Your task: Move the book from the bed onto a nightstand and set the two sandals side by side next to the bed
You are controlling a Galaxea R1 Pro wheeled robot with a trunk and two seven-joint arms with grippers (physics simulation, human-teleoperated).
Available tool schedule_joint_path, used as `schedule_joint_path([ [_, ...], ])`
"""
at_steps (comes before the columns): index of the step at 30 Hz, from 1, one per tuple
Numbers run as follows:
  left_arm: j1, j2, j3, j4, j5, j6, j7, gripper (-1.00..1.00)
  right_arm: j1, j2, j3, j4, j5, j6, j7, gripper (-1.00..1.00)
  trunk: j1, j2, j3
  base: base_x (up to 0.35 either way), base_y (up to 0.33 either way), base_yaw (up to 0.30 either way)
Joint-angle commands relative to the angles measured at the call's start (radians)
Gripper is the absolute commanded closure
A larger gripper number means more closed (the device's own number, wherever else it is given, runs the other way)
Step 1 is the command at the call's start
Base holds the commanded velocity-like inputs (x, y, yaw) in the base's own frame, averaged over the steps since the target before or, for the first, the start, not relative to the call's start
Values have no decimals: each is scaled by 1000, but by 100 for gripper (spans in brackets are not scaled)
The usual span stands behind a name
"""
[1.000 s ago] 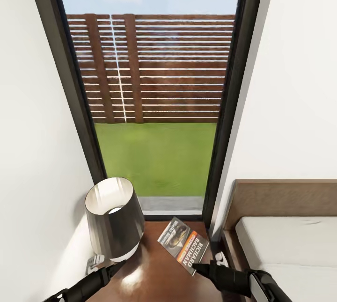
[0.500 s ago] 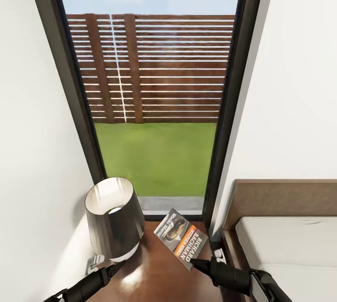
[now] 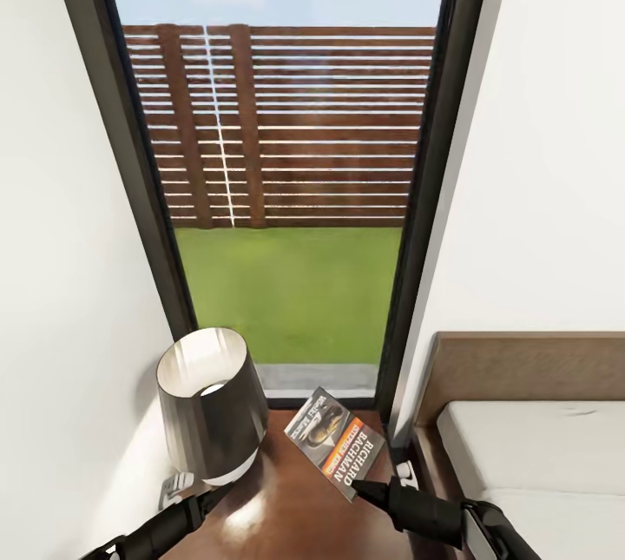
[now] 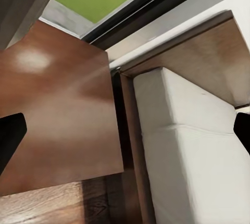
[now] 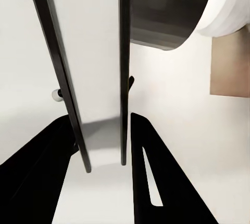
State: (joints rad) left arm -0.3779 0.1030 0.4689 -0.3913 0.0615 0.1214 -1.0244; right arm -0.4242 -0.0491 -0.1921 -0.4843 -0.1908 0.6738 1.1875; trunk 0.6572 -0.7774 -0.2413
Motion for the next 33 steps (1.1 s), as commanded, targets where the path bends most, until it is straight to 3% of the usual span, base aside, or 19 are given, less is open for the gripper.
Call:
schedule_joint_path([
  [1,-1,0,4,0,3,11,-5,-100,-1,0,-1,0,-4,7,1,100,4,-8,-5,0,0,0],
  [33,0,0,4,0,3,11,-5,-100,-1,0,-3,2,-2,6,-1,100,127,-232,-105,0,0,0],
])
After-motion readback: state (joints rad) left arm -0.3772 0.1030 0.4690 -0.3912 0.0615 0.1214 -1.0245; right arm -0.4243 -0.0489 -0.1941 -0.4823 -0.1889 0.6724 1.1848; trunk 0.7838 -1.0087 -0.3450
